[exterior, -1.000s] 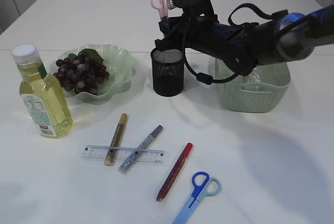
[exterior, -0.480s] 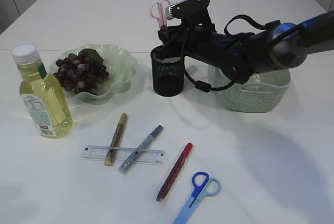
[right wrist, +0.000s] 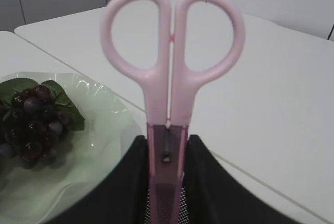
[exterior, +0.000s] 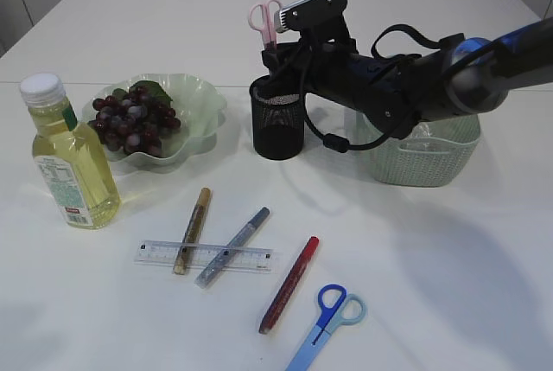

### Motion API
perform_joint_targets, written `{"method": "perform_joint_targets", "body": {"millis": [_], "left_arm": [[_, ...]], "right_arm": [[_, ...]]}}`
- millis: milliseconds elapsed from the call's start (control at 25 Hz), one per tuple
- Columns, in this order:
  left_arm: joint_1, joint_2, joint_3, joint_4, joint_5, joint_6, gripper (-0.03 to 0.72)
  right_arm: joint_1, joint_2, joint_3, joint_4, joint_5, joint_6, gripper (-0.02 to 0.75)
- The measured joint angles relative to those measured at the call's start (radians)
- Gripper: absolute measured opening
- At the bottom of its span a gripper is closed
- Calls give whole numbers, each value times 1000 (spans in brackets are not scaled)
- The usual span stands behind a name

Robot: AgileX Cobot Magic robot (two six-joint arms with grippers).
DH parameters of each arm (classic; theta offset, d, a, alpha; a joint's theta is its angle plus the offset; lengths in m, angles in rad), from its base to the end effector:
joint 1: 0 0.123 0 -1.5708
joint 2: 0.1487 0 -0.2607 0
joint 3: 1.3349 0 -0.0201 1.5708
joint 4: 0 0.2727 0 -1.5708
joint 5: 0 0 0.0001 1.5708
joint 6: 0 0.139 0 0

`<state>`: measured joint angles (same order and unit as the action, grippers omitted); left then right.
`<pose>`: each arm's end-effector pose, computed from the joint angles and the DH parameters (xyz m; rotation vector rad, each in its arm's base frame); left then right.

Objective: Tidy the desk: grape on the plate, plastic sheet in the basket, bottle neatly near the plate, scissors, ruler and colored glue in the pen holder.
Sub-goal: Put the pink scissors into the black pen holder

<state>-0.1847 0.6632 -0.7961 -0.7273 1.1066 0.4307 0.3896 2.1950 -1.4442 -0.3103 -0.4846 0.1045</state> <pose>0.1453 -0.1112 0.3142 0.5825 2.2026 -0.8062 0.4958 0.2249 0.1302 -0.5911 1.6751 0.2836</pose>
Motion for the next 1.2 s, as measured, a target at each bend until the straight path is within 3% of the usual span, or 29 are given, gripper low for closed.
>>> {"method": "perform_joint_targets", "body": {"millis": [1200], "left_arm": [[0, 0, 0, -36, -15, 0, 433]], "right_arm": [[0, 0, 0, 25, 23, 0, 213]]}}
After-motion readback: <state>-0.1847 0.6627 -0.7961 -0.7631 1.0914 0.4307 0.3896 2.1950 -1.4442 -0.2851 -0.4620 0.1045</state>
